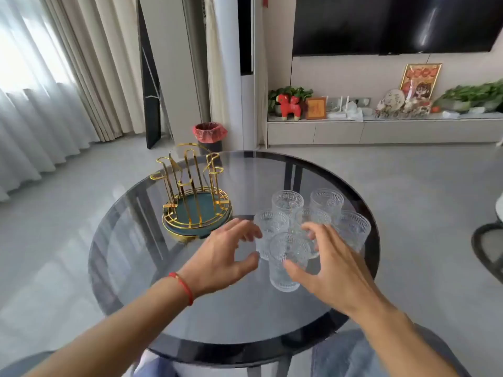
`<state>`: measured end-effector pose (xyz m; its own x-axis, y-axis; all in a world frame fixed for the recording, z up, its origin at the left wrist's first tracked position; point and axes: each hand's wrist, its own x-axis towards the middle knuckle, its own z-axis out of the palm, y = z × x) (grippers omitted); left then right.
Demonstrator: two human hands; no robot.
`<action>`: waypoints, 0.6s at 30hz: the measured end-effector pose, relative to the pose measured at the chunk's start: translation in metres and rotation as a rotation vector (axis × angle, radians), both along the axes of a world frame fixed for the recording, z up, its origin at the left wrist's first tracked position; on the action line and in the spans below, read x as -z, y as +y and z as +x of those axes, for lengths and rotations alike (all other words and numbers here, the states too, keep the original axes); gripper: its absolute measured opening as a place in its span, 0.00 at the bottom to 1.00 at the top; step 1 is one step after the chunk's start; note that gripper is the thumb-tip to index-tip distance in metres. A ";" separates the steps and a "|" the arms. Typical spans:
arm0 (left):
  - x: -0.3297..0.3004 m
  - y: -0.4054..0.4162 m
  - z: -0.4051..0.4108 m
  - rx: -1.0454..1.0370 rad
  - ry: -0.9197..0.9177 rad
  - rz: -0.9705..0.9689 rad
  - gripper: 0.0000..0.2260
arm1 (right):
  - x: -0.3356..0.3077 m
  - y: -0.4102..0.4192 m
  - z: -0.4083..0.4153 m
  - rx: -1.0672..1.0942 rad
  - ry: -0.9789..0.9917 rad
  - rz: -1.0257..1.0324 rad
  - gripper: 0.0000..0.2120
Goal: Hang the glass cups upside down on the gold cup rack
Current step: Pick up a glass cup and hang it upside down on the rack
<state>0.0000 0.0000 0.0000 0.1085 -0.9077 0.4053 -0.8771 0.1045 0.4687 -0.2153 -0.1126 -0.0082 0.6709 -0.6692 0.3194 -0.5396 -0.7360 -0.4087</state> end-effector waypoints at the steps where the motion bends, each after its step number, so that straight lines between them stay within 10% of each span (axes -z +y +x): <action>1: 0.010 -0.001 -0.005 -0.004 0.058 0.019 0.19 | 0.008 -0.003 0.000 0.012 0.046 0.062 0.44; 9: 0.043 -0.011 -0.047 -0.085 0.328 0.044 0.37 | 0.023 -0.010 0.010 -0.027 -0.023 0.317 0.44; 15: 0.015 -0.011 -0.041 -0.105 0.353 0.062 0.33 | 0.018 0.001 0.017 -0.237 -0.160 0.175 0.41; 18: -0.009 -0.011 -0.021 -0.130 0.665 0.035 0.29 | 0.012 0.003 0.029 -0.264 -0.398 0.287 0.33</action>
<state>-0.0213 -0.0106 0.0088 0.4335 -0.8819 0.1851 -0.4050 -0.0072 0.9143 -0.1861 -0.1092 -0.0197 0.6924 -0.5925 0.4117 -0.1153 -0.6542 -0.7475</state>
